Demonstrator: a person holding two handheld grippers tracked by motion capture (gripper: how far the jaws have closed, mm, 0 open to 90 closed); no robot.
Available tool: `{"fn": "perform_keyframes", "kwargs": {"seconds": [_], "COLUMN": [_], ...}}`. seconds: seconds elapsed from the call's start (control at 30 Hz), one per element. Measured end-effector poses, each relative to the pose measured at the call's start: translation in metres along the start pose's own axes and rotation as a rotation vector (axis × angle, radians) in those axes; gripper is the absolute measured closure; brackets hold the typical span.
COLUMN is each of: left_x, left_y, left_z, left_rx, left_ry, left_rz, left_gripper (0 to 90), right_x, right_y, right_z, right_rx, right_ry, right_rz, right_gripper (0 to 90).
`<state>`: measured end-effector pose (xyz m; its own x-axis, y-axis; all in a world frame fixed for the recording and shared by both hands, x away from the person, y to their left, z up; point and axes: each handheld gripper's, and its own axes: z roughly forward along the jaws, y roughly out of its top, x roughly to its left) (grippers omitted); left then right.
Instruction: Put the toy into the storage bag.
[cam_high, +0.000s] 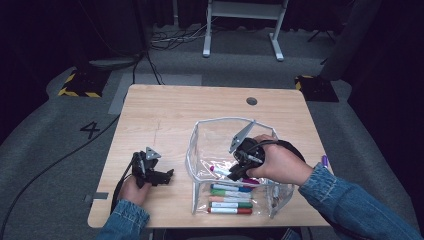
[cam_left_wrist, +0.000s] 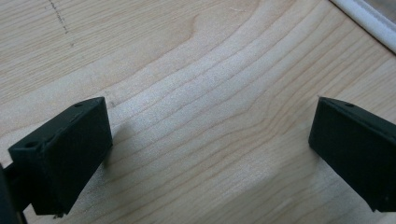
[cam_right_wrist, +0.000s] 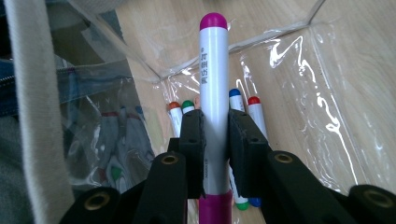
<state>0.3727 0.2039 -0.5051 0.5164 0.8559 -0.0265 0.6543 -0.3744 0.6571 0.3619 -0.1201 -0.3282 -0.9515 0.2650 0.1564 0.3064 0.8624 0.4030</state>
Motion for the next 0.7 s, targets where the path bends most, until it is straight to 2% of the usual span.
{"fn": "perform_keyframes", "kwargs": {"seconds": [0.1, 0.4, 0.57, 0.63, 0.7], "left_x": [0.000, 0.000, 0.000, 0.000, 0.000], "left_y": [0.000, 0.000, 0.000, 0.000, 0.000], "left_z": [0.000, 0.000, 0.000, 0.000, 0.000], "left_rx": [0.000, 0.000, 0.001, 0.001, 0.000], "left_ry": [0.000, 0.000, -0.001, -0.001, 0.000], "left_rz": [0.000, 0.000, 0.000, 0.000, 0.000], "left_gripper": [0.0, 0.0, 0.0, 0.0, 0.0], "right_x": [0.000, -0.005, -0.007, -0.008, -0.009], "right_y": [-0.001, -0.001, -0.002, -0.003, -0.003], "right_z": [0.007, 0.029, 0.042, 0.047, 0.050], "right_rx": [0.013, 0.075, 0.136, 0.150, 0.166], "right_ry": [0.015, 0.045, 0.066, 0.066, 0.086], "right_rz": [-0.019, -0.024, -0.021, -0.050, -0.054], "right_gripper": [76.7, 76.7, 76.7, 76.7, 76.6]}}
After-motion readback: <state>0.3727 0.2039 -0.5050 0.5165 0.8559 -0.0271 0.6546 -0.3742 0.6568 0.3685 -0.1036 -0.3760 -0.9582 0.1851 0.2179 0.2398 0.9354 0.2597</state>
